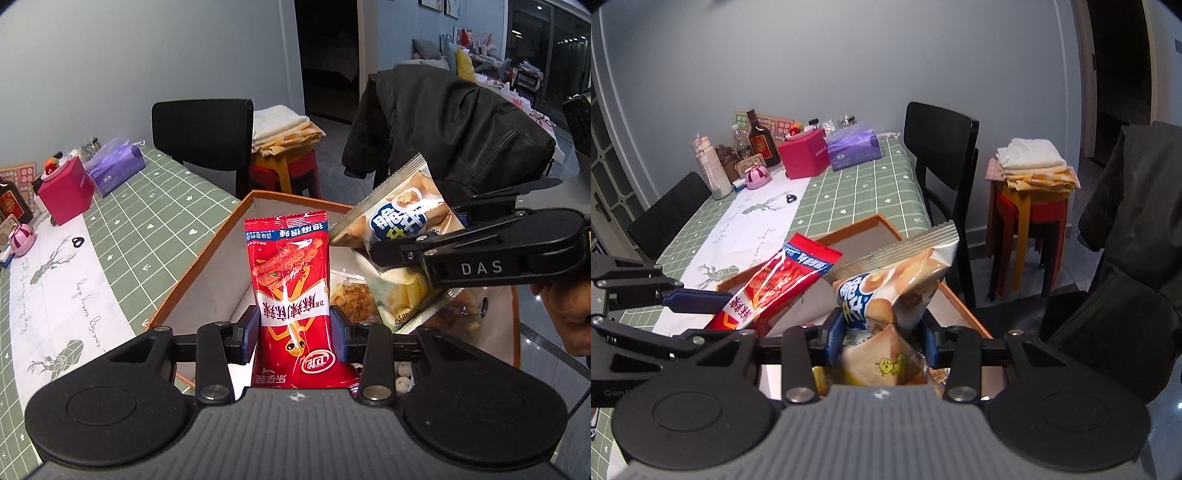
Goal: Organize snacks
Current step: 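Carry the red packet and cookie bag over the orange box with both tools, then open both tools to drop the red packet and cookie bag into the box, then move both open tools back toward the remaining snacks on the table, then grasp the clear MILNI snack bag with the left tool while the right tool grasps the green raisin packet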
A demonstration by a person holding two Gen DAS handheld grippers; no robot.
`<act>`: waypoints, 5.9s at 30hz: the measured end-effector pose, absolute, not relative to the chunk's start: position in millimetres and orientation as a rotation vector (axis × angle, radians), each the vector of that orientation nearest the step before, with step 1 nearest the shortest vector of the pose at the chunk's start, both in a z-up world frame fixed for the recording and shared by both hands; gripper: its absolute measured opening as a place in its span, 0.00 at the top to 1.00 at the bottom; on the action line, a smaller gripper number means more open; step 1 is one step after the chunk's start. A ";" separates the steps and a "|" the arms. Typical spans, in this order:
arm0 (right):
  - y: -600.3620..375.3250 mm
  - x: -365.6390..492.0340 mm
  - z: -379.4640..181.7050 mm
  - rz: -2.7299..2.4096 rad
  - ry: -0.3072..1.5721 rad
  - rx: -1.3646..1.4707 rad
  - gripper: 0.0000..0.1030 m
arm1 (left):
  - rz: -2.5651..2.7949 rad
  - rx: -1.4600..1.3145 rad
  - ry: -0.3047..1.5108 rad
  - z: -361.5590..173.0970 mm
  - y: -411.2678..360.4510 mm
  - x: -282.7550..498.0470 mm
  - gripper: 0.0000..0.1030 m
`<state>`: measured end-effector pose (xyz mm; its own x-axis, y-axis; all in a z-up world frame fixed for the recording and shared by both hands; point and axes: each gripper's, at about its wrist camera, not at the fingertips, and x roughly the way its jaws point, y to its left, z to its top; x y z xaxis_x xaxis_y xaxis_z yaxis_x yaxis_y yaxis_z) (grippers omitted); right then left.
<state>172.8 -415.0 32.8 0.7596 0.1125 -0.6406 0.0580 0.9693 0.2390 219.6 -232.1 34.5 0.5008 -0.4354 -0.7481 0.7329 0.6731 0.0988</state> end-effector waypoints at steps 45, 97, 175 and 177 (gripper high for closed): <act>-392.9 289.9 -41.0 0.071 1.028 0.200 0.61 | -0.631 0.643 1.020 -40.3 -262.3 285.3 0.56; -316.9 195.7 115.8 0.040 0.792 -0.018 0.49 | -0.585 0.462 0.738 92.1 -181.3 206.0 0.45; -214.3 31.0 -68.1 0.112 0.558 -0.155 0.39 | -0.759 0.352 0.703 -71.0 -122.1 186.2 0.14; -213.6 30.8 -69.6 0.110 0.556 -0.160 0.39 | -0.756 0.348 0.695 -74.0 -123.8 188.6 0.07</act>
